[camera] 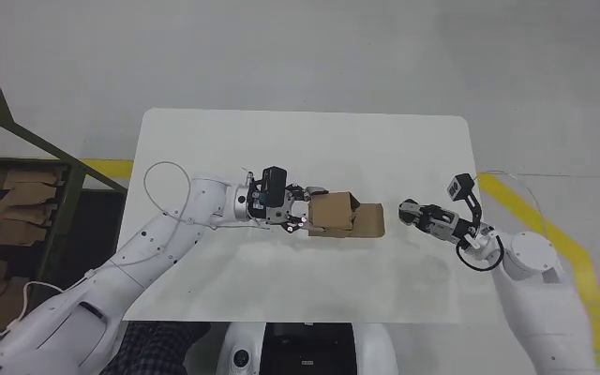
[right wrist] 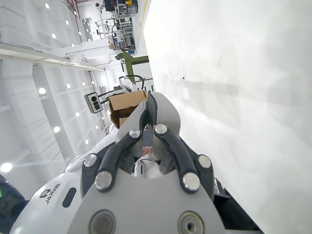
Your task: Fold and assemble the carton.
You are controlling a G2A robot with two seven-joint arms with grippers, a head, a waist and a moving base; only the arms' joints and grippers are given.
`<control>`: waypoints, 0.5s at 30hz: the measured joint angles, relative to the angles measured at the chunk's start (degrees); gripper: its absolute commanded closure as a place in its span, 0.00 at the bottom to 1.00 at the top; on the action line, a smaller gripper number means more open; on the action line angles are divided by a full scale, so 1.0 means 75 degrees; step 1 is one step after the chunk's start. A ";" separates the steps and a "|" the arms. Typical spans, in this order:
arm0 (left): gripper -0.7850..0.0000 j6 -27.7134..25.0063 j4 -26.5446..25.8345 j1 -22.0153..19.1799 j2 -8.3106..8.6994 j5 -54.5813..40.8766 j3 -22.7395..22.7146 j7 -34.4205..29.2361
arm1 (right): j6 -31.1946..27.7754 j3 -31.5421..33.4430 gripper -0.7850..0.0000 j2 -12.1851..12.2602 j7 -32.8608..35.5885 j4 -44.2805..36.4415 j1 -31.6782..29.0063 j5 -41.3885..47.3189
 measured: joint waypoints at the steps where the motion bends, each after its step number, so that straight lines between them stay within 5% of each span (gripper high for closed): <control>1: 0.51 -0.0014 0.0001 0.0003 -0.0005 -0.0004 -0.0010 0.0005 | 0.0009 -0.0135 1.00 -0.0019 0.0070 0.0082 0.0056 0.0019; 15: 0.55 -0.0082 0.0021 0.0005 -0.0043 0.0013 -0.0052 -0.0040 | -0.0358 -0.0923 1.00 -0.0176 0.0417 0.0980 0.0619 0.0548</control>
